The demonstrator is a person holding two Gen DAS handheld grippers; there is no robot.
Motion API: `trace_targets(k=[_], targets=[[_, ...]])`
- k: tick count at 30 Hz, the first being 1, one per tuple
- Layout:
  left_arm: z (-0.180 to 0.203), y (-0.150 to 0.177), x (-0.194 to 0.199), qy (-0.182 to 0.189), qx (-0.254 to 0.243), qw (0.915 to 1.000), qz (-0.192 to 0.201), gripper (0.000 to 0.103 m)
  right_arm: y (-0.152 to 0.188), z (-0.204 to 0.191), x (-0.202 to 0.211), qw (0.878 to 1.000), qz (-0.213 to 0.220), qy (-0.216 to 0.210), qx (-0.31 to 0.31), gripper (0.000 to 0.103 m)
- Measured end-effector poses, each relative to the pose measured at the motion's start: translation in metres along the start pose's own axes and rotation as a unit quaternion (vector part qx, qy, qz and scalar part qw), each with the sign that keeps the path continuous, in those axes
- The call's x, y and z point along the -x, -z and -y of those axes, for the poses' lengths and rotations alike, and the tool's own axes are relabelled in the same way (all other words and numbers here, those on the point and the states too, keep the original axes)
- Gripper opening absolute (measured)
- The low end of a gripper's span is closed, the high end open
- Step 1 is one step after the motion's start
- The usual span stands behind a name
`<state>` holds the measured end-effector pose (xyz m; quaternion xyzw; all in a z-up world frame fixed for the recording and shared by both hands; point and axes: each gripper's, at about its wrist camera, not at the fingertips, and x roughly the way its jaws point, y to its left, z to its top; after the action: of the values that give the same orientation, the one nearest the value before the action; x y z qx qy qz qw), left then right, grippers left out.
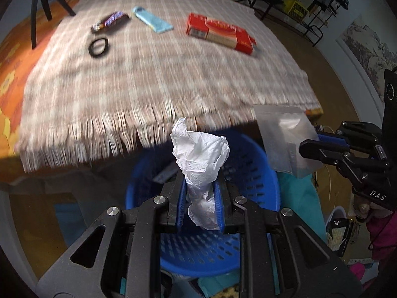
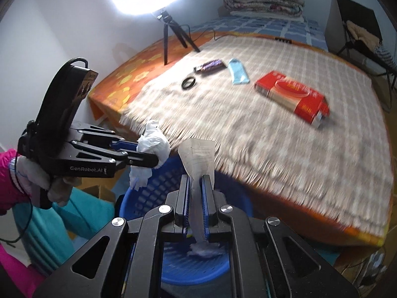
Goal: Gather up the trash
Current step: 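Open left gripper over blue basket while right gripper releases clear bag into it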
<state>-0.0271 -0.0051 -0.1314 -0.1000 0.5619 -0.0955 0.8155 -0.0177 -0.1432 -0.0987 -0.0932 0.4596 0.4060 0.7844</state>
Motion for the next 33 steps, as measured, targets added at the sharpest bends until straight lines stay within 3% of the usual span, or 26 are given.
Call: trace_targets(k=[11, 15, 20, 27, 29, 31, 33], targets=[[-0.007, 0.04, -0.014, 0.006, 0.019, 0.9988, -0.044, 0.019, 0.03, -0.012, -0.022, 0.999, -0.035, -0.012, -0.013, 0.009], [-0.012, 0.048, -0.017, 0.004, 0.025, 0.9983, -0.053, 0.04, 0.036, -0.013, -0.026, 0.999, -0.045, -0.017, -0.015, 0.011], [-0.018, 0.051, -0.016, 0.001, 0.033, 0.998, -0.053, 0.054, 0.04, -0.016, -0.032, 0.998, -0.056, -0.019, -0.017, 0.016], [-0.025, 0.048, -0.011, -0.003, 0.04, 0.998, -0.049, 0.054, 0.046, -0.016, -0.038, 0.997, -0.068, -0.015, -0.024, 0.019], [-0.025, 0.045, -0.011, -0.004, 0.042, 0.998, -0.047, 0.054, 0.046, -0.017, -0.038, 0.997, -0.07, -0.011, -0.025, 0.024], [-0.026, 0.044, -0.01, -0.006, 0.042, 0.9981, -0.044, 0.054, 0.046, -0.018, -0.038, 0.997, -0.069, -0.006, -0.024, 0.041], [-0.025, 0.042, -0.01, -0.008, 0.043, 0.9982, -0.042, 0.054, 0.045, -0.019, -0.036, 0.998, -0.065, -0.002, -0.023, 0.049]])
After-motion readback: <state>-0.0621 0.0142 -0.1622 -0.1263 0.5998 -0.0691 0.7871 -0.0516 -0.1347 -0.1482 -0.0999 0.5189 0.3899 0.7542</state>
